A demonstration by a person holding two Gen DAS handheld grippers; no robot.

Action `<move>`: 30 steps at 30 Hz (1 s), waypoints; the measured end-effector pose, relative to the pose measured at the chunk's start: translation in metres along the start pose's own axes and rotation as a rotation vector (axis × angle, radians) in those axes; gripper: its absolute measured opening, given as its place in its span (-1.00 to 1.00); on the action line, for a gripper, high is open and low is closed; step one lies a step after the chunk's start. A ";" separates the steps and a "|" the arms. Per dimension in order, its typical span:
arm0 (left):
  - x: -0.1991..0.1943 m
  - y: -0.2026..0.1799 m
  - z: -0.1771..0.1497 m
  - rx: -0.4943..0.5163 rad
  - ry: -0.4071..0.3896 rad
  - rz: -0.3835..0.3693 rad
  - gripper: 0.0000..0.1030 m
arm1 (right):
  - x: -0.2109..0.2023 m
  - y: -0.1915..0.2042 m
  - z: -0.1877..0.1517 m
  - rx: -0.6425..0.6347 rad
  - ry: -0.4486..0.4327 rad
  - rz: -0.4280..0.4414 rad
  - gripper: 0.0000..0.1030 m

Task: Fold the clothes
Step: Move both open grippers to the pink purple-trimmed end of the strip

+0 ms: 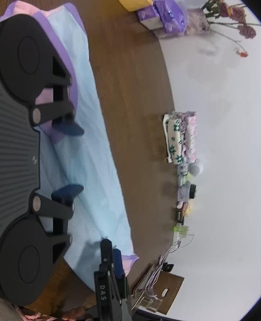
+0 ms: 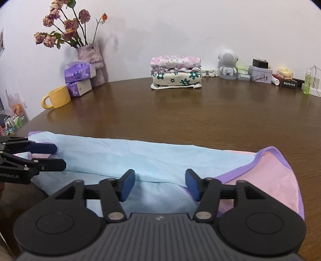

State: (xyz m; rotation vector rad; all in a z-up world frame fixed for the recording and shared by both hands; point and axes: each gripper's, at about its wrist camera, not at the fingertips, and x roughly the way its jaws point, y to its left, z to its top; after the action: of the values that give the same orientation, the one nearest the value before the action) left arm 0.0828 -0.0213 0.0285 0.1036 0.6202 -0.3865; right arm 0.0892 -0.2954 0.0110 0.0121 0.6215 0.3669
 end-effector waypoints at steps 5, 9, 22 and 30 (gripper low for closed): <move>-0.010 0.008 -0.002 -0.049 -0.031 0.026 0.57 | -0.001 0.005 0.000 0.030 -0.016 0.025 0.51; -0.018 0.016 -0.005 -0.088 -0.050 0.054 0.66 | 0.000 0.008 0.001 0.053 -0.021 0.066 0.74; -0.045 0.043 -0.016 -0.234 -0.098 0.174 0.84 | -0.001 0.034 0.006 0.122 -0.067 0.039 0.99; -0.060 0.055 -0.021 -0.258 -0.110 0.243 0.84 | 0.007 0.061 0.007 0.066 -0.066 -0.015 0.99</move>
State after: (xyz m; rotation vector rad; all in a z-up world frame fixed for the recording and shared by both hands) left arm 0.0478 0.0531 0.0448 -0.0880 0.5362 -0.0747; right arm 0.0781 -0.2357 0.0202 0.0821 0.5678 0.3305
